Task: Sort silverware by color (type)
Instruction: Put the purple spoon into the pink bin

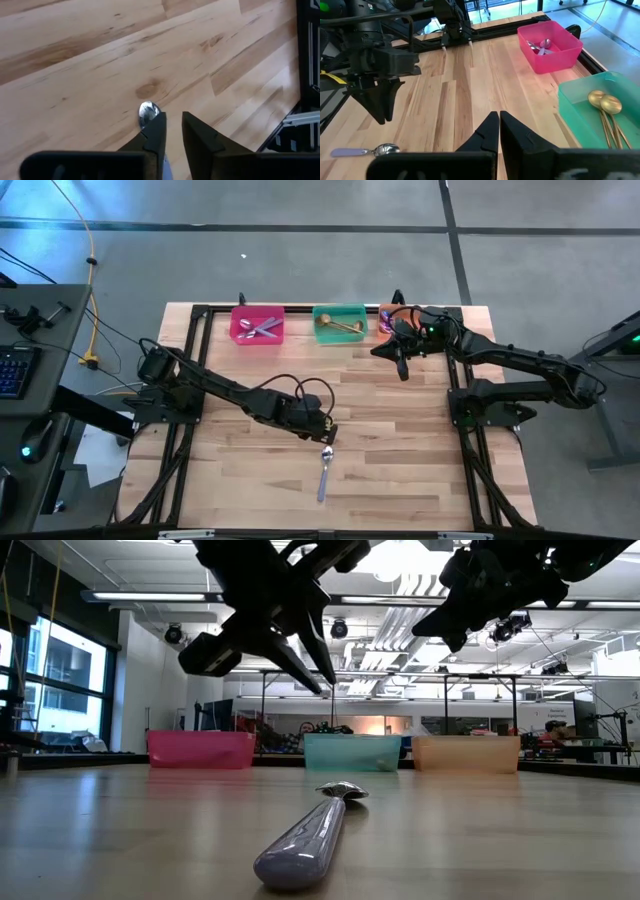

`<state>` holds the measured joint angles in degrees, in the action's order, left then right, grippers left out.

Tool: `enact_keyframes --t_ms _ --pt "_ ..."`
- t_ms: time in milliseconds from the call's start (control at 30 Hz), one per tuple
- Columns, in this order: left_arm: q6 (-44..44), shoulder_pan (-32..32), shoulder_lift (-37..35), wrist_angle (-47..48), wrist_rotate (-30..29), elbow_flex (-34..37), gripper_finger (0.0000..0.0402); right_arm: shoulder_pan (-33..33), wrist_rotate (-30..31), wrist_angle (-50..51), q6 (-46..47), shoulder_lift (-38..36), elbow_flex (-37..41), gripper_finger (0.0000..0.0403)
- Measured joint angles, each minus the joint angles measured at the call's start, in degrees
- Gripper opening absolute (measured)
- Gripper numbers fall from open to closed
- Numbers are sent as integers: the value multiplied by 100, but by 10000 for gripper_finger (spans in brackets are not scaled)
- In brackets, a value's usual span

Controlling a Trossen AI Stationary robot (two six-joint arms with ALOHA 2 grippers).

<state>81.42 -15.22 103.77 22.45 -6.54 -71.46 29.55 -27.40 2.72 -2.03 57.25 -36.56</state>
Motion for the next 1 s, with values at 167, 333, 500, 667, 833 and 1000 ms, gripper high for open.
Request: enact_keyframes --t_ms 167,333,500,667,833,1000 --pt "3 -36 0 -100 28 -3 20 -1 0 0 -60 0 0 0" --pt "-201 -59 90 221 26 -421 8 0 0 2 -104 0 0 0" --pt "-314 -59 532 1140 54 -1229 7 1 2 17 -148 -2 0 0" --pt "89 -30 1031 1601 276 -1740 17 0 2 40 -162 9 0 0" --pt "413 -17 1207 1643 477 -1808 51 1 2 61 -196 9 0 0" --pt "454 -17 1209 1908 471 -1808 96 -1 0 94 -209 11 0 0"
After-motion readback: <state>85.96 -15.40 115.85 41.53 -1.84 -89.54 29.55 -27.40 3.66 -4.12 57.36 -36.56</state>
